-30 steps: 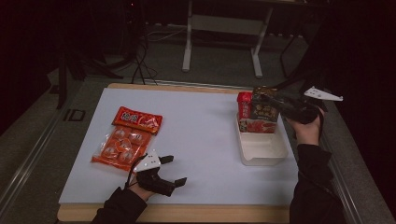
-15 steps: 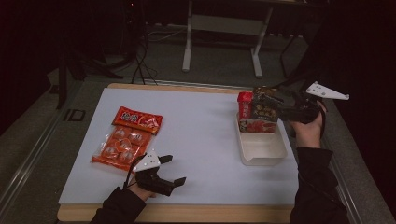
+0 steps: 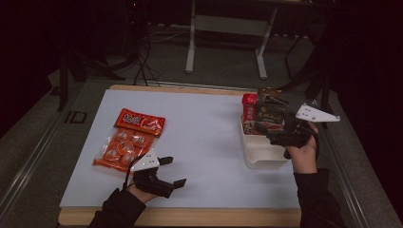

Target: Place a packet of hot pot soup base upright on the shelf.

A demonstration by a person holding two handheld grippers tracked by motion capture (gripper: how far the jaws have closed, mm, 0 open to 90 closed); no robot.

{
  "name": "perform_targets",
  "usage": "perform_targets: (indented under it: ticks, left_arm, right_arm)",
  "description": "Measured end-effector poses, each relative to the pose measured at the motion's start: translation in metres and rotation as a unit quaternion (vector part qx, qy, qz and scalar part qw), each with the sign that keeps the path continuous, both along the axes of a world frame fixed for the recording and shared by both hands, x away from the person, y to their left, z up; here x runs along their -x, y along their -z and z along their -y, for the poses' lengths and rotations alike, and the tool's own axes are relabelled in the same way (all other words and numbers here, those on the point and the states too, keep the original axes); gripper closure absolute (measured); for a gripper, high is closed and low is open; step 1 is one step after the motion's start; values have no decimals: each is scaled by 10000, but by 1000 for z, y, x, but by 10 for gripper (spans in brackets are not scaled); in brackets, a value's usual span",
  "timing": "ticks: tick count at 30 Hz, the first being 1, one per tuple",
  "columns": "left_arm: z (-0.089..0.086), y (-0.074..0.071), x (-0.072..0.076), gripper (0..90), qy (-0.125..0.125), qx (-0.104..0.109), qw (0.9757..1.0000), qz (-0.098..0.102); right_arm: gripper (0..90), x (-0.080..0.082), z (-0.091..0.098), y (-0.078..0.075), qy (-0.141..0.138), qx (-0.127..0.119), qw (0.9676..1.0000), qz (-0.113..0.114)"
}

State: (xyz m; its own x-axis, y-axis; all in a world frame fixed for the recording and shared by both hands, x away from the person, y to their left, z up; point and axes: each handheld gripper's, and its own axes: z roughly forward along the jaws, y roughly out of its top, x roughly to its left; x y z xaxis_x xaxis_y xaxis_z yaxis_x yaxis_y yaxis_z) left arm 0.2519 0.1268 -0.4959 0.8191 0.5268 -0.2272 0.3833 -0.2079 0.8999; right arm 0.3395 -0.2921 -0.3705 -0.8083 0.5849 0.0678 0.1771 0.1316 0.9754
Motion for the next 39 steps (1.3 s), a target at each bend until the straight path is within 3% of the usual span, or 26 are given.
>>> perform_targets:
  ticks: [11,15,19,23,24,27,32,35,39]
  left_arm:
    - [-16,-10,-1,167,19,-90,9999,-83]
    - [-25,-14,-3,230,-62,-141,9999,-51]
    - [-44,-23,-8,325,-315,-177,9993,-73]
    - [-61,-26,-13,395,-679,-323,9972,-50]
    - [-65,-25,-14,438,-669,-319,9972,-80]
    - [-76,-23,-18,519,-852,-447,9953,-133]
    - [-93,-19,-24,641,-1214,-706,9899,-205]
    - [-104,-18,-29,719,-1435,-847,9858,-224]
    - [-119,-18,-38,816,-1776,-999,9784,-344]
  right_arm:
    - [143,32,-15,17,-372,191,9991,21]
    - [143,38,-17,21,-454,96,9989,-22]
    - [141,50,-22,27,-561,197,9981,-151]
    - [141,57,-24,32,-605,180,9978,-184]
    - [141,58,-24,34,-625,164,9977,-206]
    - [141,61,-23,37,-648,137,9975,-250]
    - [141,67,-22,42,-665,111,9973,-274]
    - [142,70,-22,44,-688,103,9972,-279]
    - [142,73,-23,49,-777,80,9963,-345]
